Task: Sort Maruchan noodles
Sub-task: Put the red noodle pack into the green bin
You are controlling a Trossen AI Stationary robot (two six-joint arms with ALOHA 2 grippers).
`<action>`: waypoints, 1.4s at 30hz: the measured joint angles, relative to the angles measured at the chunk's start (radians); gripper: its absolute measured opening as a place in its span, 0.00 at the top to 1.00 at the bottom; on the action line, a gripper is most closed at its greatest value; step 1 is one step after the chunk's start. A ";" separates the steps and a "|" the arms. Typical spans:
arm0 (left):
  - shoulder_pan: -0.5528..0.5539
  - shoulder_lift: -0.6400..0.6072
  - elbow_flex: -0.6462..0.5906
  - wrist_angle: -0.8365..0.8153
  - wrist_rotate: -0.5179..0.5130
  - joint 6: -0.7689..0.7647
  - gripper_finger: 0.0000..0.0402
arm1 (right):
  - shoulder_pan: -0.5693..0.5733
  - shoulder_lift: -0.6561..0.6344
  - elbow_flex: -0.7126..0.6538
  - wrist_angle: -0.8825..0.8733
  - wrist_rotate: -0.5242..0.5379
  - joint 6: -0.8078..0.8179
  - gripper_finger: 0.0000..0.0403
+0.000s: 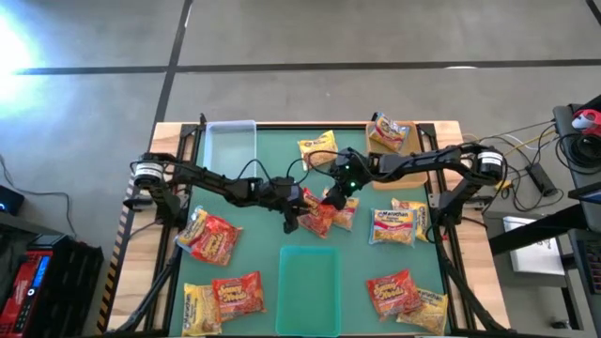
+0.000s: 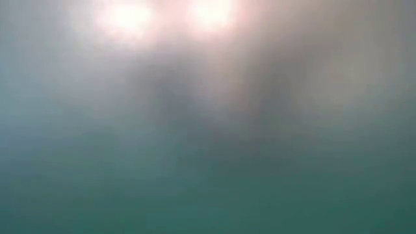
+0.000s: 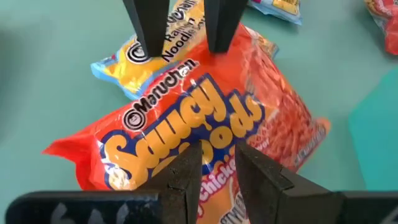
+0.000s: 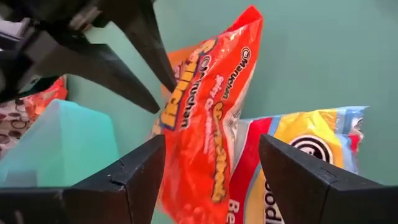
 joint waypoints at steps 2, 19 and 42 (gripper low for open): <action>0.002 0.000 0.001 0.003 0.000 0.000 0.80 | 0.002 0.025 0.000 0.010 -0.006 0.015 0.39; 0.003 0.000 0.010 0.004 -0.048 0.001 0.80 | 0.011 0.114 0.000 0.175 -0.129 0.086 0.41; -0.007 -0.091 0.028 -0.193 -0.015 -0.073 0.80 | 0.039 0.114 0.000 0.163 -0.092 0.072 0.51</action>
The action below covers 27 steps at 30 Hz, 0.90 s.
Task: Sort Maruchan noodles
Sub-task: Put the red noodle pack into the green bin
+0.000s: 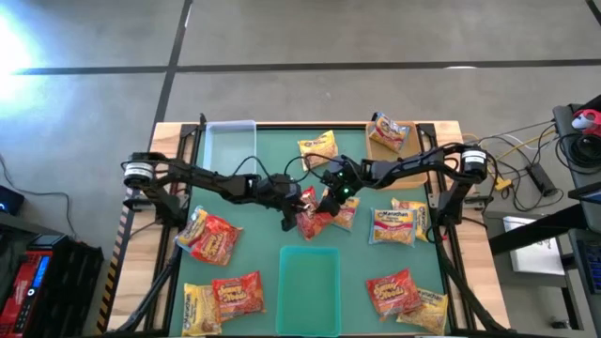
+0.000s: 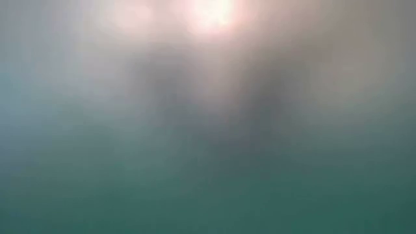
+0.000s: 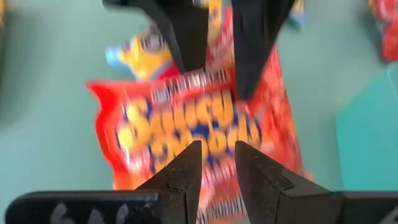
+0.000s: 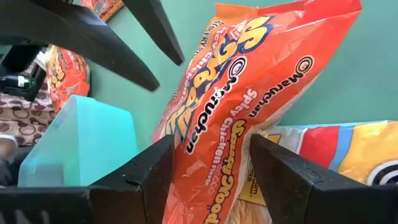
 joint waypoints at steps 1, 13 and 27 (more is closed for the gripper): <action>-0.007 -0.011 0.000 -0.036 0.001 -0.013 0.80 | 0.000 0.000 0.000 0.001 0.000 -0.003 0.51; -0.062 0.023 0.000 -0.219 0.004 -0.157 0.80 | 0.000 0.000 0.000 0.004 0.026 -0.023 0.51; -0.053 0.142 -0.002 0.013 -0.032 -0.144 0.80 | 0.000 0.000 0.000 -0.011 0.030 0.015 0.51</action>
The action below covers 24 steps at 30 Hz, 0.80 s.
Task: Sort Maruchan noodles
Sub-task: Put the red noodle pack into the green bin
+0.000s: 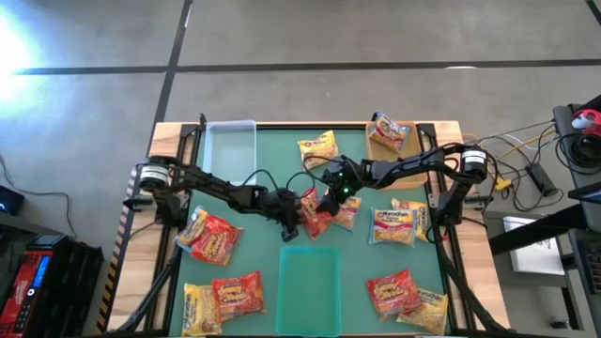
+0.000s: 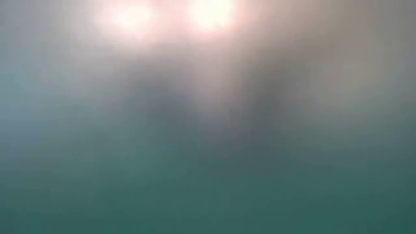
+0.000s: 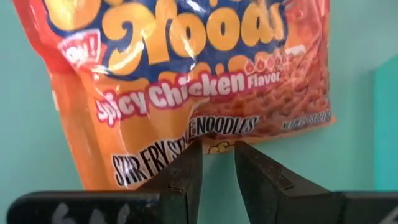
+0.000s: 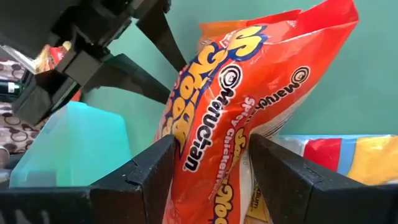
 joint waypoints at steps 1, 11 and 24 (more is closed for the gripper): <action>0.000 0.000 0.000 0.011 -0.002 0.005 0.80 | 0.000 0.000 0.000 -0.007 0.000 0.002 0.51; 0.003 0.000 0.000 0.060 -0.003 0.034 0.80 | 0.000 0.000 0.001 -0.037 -0.004 0.003 0.51; 0.006 -0.001 0.000 0.103 -0.003 0.036 0.80 | 0.000 0.000 0.001 -0.037 -0.005 0.002 0.52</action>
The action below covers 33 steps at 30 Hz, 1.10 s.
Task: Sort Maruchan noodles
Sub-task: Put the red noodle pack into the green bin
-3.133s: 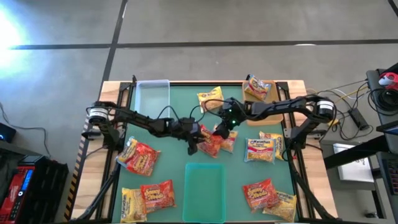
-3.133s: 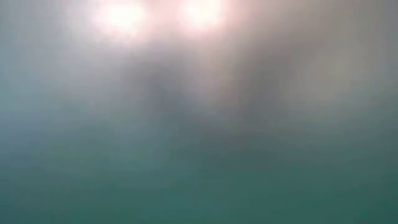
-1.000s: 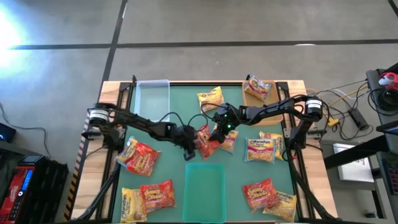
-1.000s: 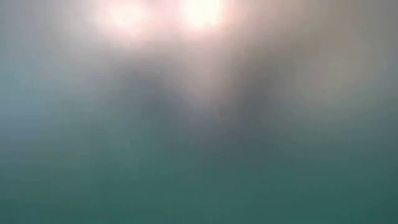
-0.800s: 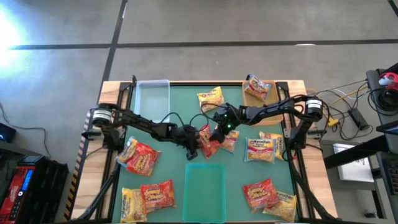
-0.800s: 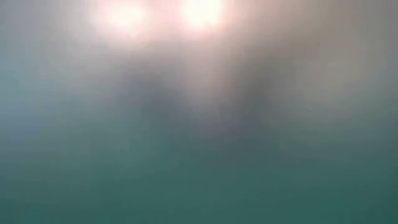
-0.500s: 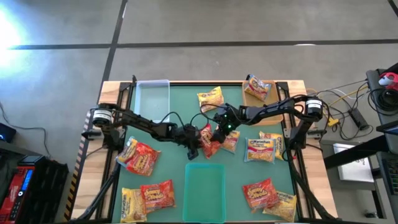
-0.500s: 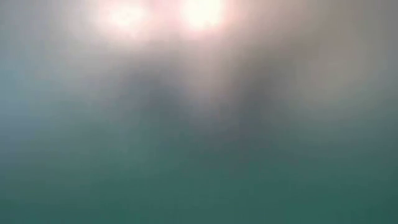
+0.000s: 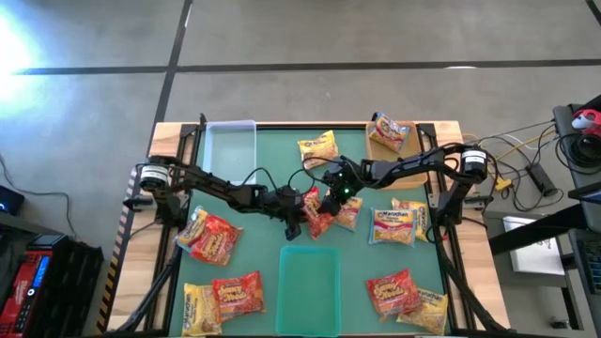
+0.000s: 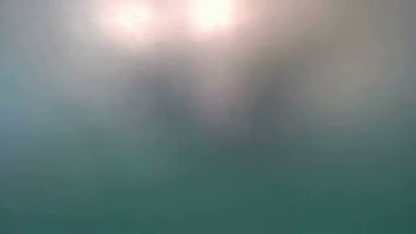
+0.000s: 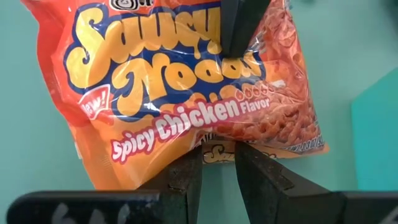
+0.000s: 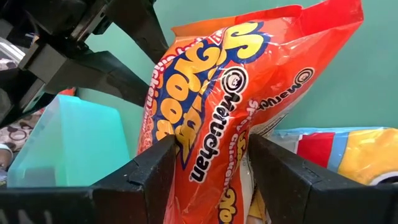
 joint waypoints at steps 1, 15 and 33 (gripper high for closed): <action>0.000 0.000 0.000 0.001 0.000 -0.001 0.80 | 0.000 0.000 0.000 0.000 -0.003 0.000 0.52; 0.000 0.000 0.001 0.005 -0.020 -0.002 0.80 | -0.001 -0.002 0.000 0.010 -0.032 -0.014 0.90; -0.016 -0.199 0.000 -0.210 -0.016 -0.010 0.80 | -0.003 -0.004 0.146 -0.142 -0.123 -0.154 0.97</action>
